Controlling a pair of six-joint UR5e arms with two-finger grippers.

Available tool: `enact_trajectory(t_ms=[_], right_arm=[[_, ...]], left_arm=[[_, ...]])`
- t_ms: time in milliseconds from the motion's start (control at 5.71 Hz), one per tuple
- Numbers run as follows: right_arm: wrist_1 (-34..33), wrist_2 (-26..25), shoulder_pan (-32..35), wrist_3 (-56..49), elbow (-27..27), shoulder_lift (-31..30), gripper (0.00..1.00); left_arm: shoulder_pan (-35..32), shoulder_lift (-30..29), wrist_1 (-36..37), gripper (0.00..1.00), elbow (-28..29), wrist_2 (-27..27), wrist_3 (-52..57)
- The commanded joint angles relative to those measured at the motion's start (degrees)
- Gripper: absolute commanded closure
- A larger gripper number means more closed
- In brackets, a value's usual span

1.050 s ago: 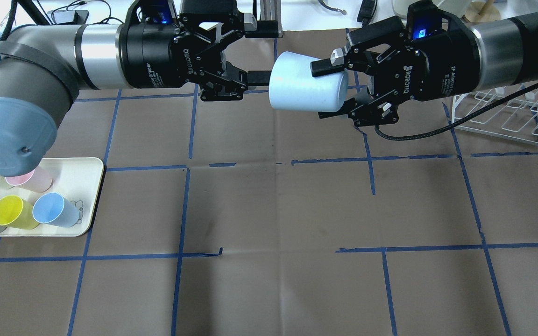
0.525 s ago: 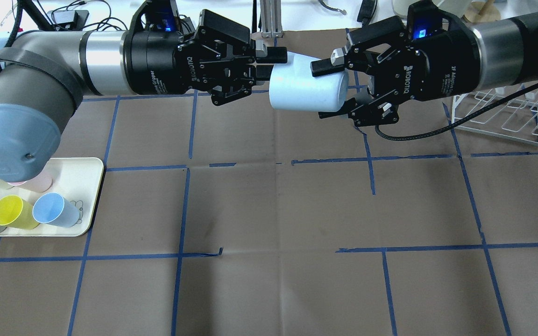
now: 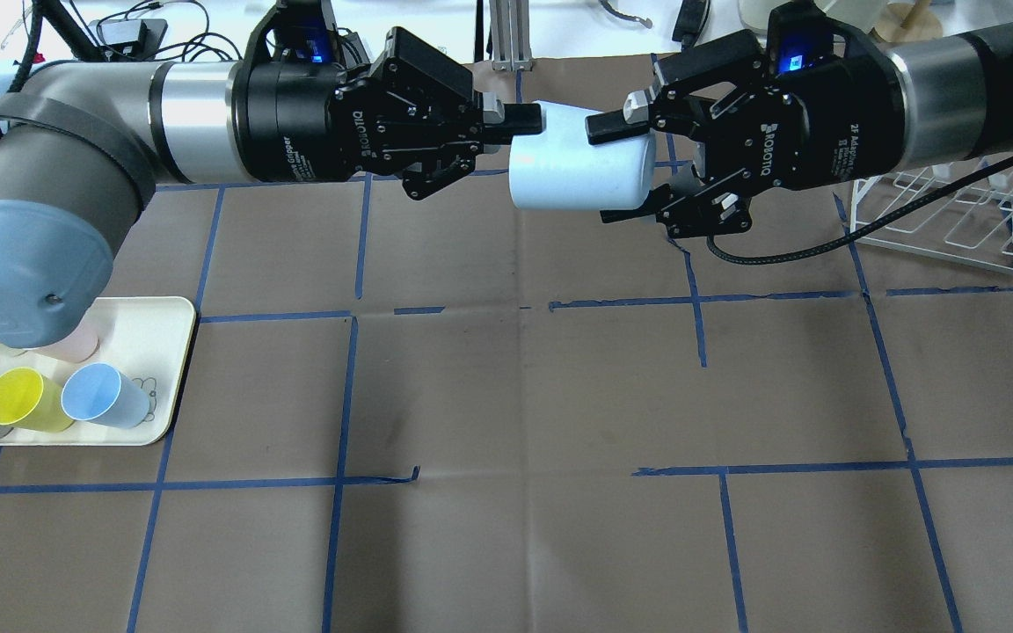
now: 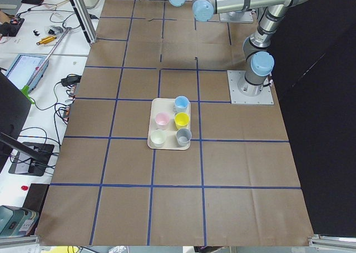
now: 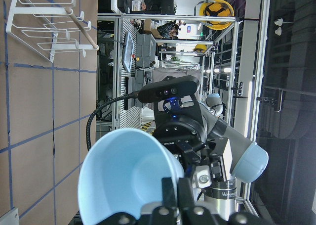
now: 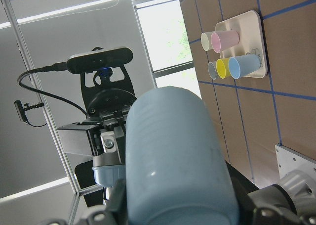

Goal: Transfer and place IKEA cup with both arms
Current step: 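Open the right gripper and withdraw it while the left gripper holds the cup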

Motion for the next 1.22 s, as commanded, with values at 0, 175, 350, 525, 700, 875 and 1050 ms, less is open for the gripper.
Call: enact_trajectory(t_ms=[0,175,350,525,700,875,1050], right_arm=[[0.0,1.5,0.0,0.6,-0.5,0.1,0.00],[-0.1,1.5,-0.1,0.7,-0.6,0.3,0.00],[-0.1,1.6,-0.2,0.7,-0.6,0.4,0.00],[-0.2,1.4,-0.5,0.6,-0.7,0.4,0.00],[-0.7,1.3,-1.0,0.6,-0.7,0.4,0.00],[-1.2,1.2,-1.6,0.5,-1.2,0.4,0.00],[-3.1,1.0,-3.0,0.4,-0.8,0.4,0.00]], left_arm=[[0.0,-0.2,-0.1,1.00,0.0,0.0,0.0],[0.0,-0.2,-0.1,1.00,0.0,0.0,-0.1],[0.0,0.3,-0.2,1.00,0.1,0.0,-0.4],[0.0,0.2,-0.3,1.00,0.1,0.0,-1.2],[0.0,0.2,-0.3,1.00,0.1,0.0,-1.3],[0.3,1.0,-0.4,1.00,1.1,2.5,-2.9],[0.8,1.0,0.3,1.00,1.4,6.8,-5.3]])
